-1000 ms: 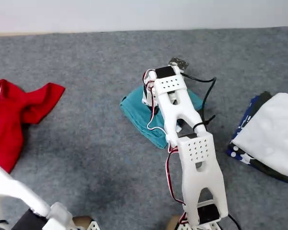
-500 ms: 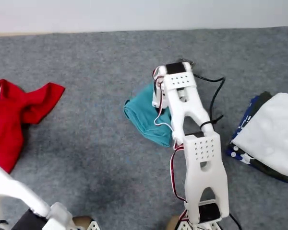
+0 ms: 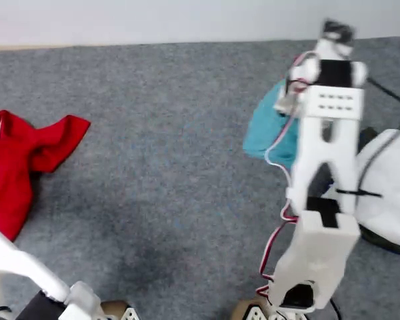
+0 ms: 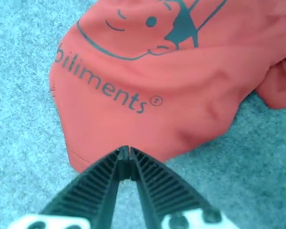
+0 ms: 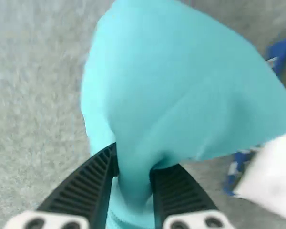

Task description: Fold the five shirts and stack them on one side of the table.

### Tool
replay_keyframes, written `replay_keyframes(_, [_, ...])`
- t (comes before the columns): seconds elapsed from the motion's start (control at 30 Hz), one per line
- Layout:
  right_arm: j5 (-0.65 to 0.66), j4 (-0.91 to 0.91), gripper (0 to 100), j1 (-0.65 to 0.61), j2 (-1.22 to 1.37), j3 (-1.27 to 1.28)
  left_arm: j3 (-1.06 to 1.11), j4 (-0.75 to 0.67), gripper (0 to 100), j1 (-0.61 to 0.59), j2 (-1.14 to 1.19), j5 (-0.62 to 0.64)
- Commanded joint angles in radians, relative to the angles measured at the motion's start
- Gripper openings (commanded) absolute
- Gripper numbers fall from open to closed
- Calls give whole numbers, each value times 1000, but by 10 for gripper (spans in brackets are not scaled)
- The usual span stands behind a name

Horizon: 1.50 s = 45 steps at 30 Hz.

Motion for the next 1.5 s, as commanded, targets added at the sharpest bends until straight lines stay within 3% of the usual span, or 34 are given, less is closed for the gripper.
replay_keyframes(0.0, [71,42,8,99,-124,-11,-21,6,6,5,-14,-6])
replay_keyframes(0.57, [325,35,8,487,-137,176,-22,5,6,8,-14,-40])
replay_keyframes(0.83, [468,-70,8,630,-114,176,-22,5,6,8,-14,-40])
replay_keyframes(1.1, [681,-139,11,707,70,172,-18,5,6,8,-14,-41])
replay_keyframes(1.27, [690,-71,173,728,94,147,-18,6,6,8,-14,-43])
replay_keyframes(1.37, [641,7,308,742,42,60,-18,6,6,8,-14,-43])
replay_keyframes(1.47, [563,38,362,739,-35,-29,-18,6,6,8,-14,-43])
